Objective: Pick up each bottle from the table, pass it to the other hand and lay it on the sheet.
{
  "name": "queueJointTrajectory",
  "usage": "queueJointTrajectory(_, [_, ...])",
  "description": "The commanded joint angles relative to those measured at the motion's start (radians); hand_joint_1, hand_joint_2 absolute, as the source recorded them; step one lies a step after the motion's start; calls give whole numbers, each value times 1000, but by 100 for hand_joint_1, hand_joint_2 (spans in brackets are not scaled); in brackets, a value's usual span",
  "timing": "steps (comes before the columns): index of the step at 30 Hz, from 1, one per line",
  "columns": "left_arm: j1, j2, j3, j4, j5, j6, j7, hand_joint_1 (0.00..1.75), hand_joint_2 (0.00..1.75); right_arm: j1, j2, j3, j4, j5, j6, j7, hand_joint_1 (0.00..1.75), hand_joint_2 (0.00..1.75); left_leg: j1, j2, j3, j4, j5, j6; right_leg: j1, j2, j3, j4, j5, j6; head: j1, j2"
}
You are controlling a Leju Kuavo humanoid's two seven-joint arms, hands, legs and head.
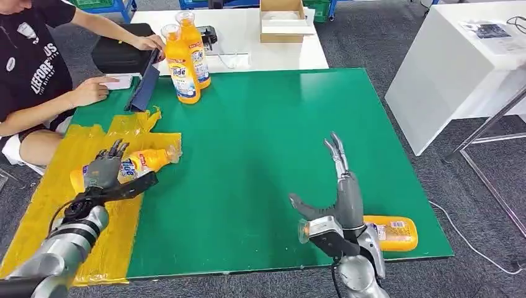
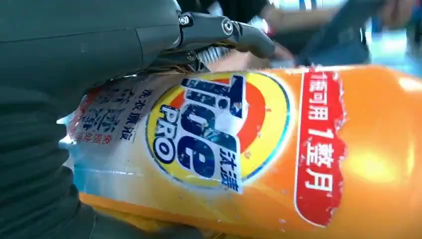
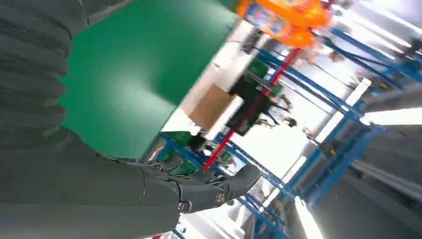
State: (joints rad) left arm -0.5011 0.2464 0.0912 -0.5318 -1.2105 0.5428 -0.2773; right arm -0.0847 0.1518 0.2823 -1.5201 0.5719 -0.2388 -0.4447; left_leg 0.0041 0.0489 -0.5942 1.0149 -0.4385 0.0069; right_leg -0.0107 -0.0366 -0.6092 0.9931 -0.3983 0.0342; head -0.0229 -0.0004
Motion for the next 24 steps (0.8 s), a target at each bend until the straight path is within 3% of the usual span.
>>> queueJointTrajectory(1, [141, -104, 100, -205, 12, 155, -81, 0, 175, -66, -83, 81, 163, 96, 16, 40, 0, 175, 0, -4, 3, -2, 0, 0, 0, 2, 3, -2, 0, 0, 0, 0])
queueJointTrajectory(3, [202, -185, 250, -418, -58, 155, -141, 0, 175, -64, -99, 95, 163, 115, 31, 54, 0, 175, 1, -5, 2, -2, 0, 0, 0, 1, 3, -3, -1, 0, 0, 0])
queueJointTrajectory(5, [241, -343, 456, -731, -184, 155, -312, 0, 175, -62, -122, 109, 159, 112, 55, 57, 0, 175, 1, -6, 1, -1, -1, 0, 0, 0, 3, -2, -1, 0, 0, 0])
queueJointTrajectory(6, [241, -402, 517, -824, -169, 155, -406, 0, 175, -62, -133, 115, 160, 116, 56, 57, 0, 175, 2, -8, 1, 0, -1, 0, 1, 1, 3, -2, -1, 0, 0, 0])
queueJointTrajectory(7, [242, -425, 523, -850, -170, 155, -421, 0, 175, -60, -140, 115, 160, 118, 57, 56, 0, 175, 2, -9, -6, 2, 0, 1, 1, -4, -2, -1, -1, 1, 0, 0])
queueJointTrajectory(12, [286, -470, 418, -1076, -91, 155, -421, 0, 175, -41, -213, 133, 137, 152, 79, 58, 0, 175, 0, -5, -4, 2, -2, 2, 0, 3, -1, -1, -2, 0, 1, 0])
queueJointTrajectory(16, [310, -490, 346, -1085, -24, 155, -421, 0, 175, -10, -267, 113, 123, 155, 110, 69, 0, 175, 0, -8, -4, 1, -1, 1, 1, -2, -1, -2, -1, 0, 0, 0])
queueJointTrajectory(21, [375, -511, 209, -1080, 126, 155, -421, 0, 175, 13, -258, 63, 107, 193, 105, 121, 0, 175, 0, -15, 0, -1, -2, 2, 0, -2, 4, -4, -3, 0, -1, 0])
queueJointTrajectory(24, [404, -516, 126, -1051, 199, 155, -421, 0, 175, 29, -290, 49, 108, 231, 114, 151, 0, 175, -1, -10, -5, 0, -1, 2, 0, -3, -2, -2, -1, 1, -1, 0])
